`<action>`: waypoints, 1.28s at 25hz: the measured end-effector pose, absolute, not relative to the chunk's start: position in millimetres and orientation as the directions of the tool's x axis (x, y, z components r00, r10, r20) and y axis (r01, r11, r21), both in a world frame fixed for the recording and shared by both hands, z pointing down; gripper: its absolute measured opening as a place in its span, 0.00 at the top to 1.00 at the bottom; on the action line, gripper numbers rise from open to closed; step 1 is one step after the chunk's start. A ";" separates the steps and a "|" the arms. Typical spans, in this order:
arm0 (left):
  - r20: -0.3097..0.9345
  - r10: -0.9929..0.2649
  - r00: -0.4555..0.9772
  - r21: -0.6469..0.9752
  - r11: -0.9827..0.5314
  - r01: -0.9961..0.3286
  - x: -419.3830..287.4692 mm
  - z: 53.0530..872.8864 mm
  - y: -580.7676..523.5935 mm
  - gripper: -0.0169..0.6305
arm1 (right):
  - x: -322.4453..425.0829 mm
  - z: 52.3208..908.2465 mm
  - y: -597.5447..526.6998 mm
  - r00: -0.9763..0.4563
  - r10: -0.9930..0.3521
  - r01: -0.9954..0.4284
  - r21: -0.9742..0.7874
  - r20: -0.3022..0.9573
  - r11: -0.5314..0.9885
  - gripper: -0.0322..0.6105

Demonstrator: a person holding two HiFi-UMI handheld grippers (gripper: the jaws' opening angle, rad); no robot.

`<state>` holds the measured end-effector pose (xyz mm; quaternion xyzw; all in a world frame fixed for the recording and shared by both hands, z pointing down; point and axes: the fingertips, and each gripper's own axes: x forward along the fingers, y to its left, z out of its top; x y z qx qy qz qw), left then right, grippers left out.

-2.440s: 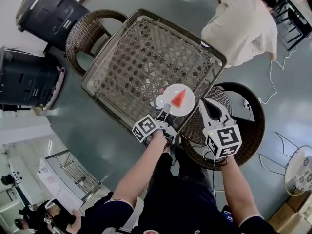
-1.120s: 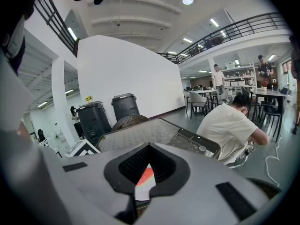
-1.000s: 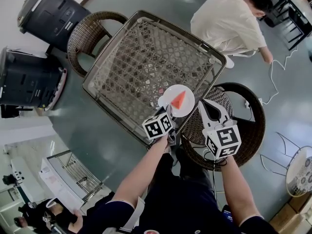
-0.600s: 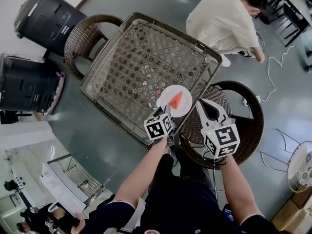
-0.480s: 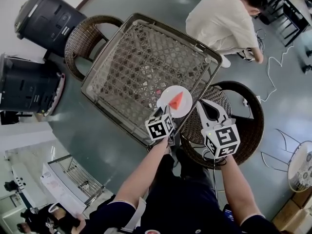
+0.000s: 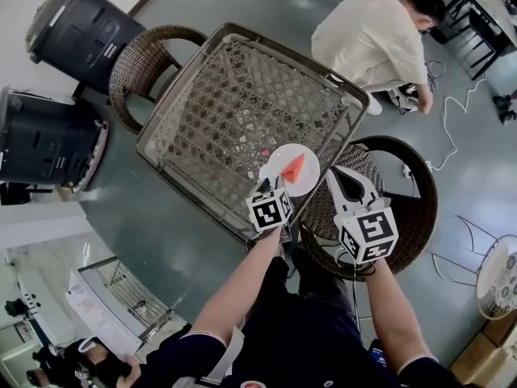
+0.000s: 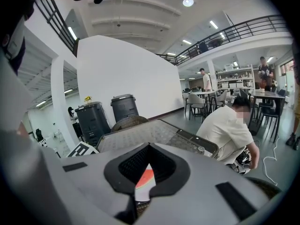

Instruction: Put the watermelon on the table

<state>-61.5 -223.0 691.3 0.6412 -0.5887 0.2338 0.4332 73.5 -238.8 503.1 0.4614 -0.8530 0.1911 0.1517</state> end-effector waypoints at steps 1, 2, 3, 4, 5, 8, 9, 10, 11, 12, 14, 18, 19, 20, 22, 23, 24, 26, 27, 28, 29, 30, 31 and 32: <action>0.812 -0.551 0.194 0.275 0.068 -0.959 -62.3 691.3 -222.6 0.80 | 73.1 502.4 -238.4 -0.528 -0.730 -0.845 -0.185 0.435 0.501 0.95; 0.813 -0.551 0.190 0.271 0.068 -0.960 -63.4 691.1 -222.1 0.80 | 72.9 501.8 -237.9 -0.527 -0.731 -0.846 -0.183 0.434 0.501 0.95; 0.813 -0.551 0.188 0.269 0.069 -0.961 -64.6 690.8 -221.5 0.80 | 73.0 501.4 -237.4 -0.527 -0.732 -0.846 -0.182 0.433 0.501 0.95; 0.812 -0.553 0.187 0.269 0.071 -0.960 -65.8 690.3 -221.0 0.80 | 73.0 501.0 -236.8 -0.526 -0.732 -0.846 -0.182 0.432 0.501 0.95; 0.811 -0.555 0.185 0.270 0.073 -0.960 -67.3 689.3 -220.7 0.80 | 72.9 500.7 -236.4 -0.526 -0.733 -0.846 -0.181 0.431 0.501 0.95; 0.800 -0.574 0.178 0.267 0.075 -0.961 -74.0 680.8 -221.0 0.80 | 70.6 498.8 -235.8 -0.530 -0.733 -0.844 -0.181 0.426 0.505 0.95; 0.791 -0.585 0.181 0.269 0.067 -0.961 -75.7 675.4 -221.7 0.80 | 69.5 497.9 -235.6 -0.532 -0.733 -0.843 -0.181 0.425 0.506 0.95; 0.778 -0.599 0.191 0.275 0.050 -0.960 -76.2 668.5 -222.6 0.80 | 68.4 497.1 -235.2 -0.533 -0.733 -0.842 -0.181 0.423 0.508 0.95; 0.759 -0.616 0.211 0.284 0.022 -0.958 -75.3 659.8 -223.5 0.80 | 67.4 496.3 -234.7 -0.535 -0.732 -0.841 -0.181 0.421 0.510 0.95; 0.735 -0.635 0.239 0.296 -0.017 -0.955 -73.5 649.7 -224.3 0.80 | 66.6 495.5 -234.2 -0.536 -0.733 -0.840 -0.180 0.420 0.511 0.95; 0.676 -0.674 0.299 0.314 -0.104 -0.944 -69.4 627.6 -225.8 0.80 | 65.1 493.9 -233.5 -0.537 -0.734 -0.840 -0.179 0.417 0.512 0.95; 0.550 -0.731 0.404 0.330 -0.255 -0.909 -62.5 585.1 -225.4 0.80 | 61.6 489.2 -232.4 -0.540 -0.737 -0.838 -0.176 0.406 0.517 0.95; 0.523 -0.739 0.425 0.332 -0.282 -0.900 -61.4 575.5 -224.2 0.80 | 60.7 487.6 -231.9 -0.540 -0.738 -0.838 -0.175 0.404 0.518 0.95; 0.501 -0.745 0.440 0.332 -0.304 -0.893 -60.7 566.7 -222.6 0.80 | 59.8 486.0 -231.4 -0.541 -0.739 -0.837 -0.174 0.402 0.518 0.95; 0.468 -0.755 0.459 0.319 -0.340 -0.885 -59.4 551.1 -219.0 0.84 | 58.1 483.0 -230.6 -0.543 -0.741 -0.836 -0.173 0.396 0.521 0.95; 0.454 -0.759 0.467 0.310 -0.357 -0.881 -58.2 543.7 -216.9 0.89 | 57.3 481.5 -230.2 -0.544 -0.742 -0.836 -0.173 0.392 0.521 0.95; 0.439 -0.762 0.476 0.301 -0.374 -0.877 -56.9 536.3 -214.9 0.92 | 56.4 480.0 -229.6 -0.545 -0.743 -0.835 -0.172 0.389 0.522 0.95; 0.410 -0.768 0.492 0.293 -0.401 -0.868 -54.4 521.6 -211.4 0.96 | 54.2 476.4 -228.0 -0.547 -0.745 -0.834 -0.172 0.382 0.524 0.95; 0.396 -0.768 0.502 0.291 -0.414 -0.863 -52.7 514.5 -209.8 0.96 | 53.0 474.5 -227.1 -0.547 -0.746 -0.834 -0.173 0.379 0.524 0.95; 0.384 -0.768 0.514 0.290 -0.428 -0.856 -50.7 507.7 -208.2 0.96 | 51.9 472.5 -226.2 -0.548 -0.747 -0.834 -0.173 0.375 0.525 0.95; 0.373 -0.766 0.524 0.287 -0.442 -0.850 -48.6 501.1 -206.5 0.96 | 50.7 470.6 -225.2 -0.549 -0.749 -0.833 -0.174 0.371 0.525 0.95; 0.363 -0.765 0.533 0.283 -0.455 -0.845 -46.4 494.7 -204.8 0.97 | 49.6 468.8 -224.2 -0.550 -0.750 -0.833 -0.175 0.367 0.525 0.95; 0.352 -0.764 0.541 0.277 -0.467 -0.840 -44.3 488.4 -203.2 0.97 | 48.6 466.9 -223.2 -0.550 -0.752 -0.833 -0.177 0.363 0.524 0.95; 0.341 -0.764 0.548 0.273 -0.477 -0.835 -42.4 482.4 -201.6 0.97 | 47.6 465.0 -222.0 -0.550 -0.754 -0.833 -0.180 0.358 0.523 0.95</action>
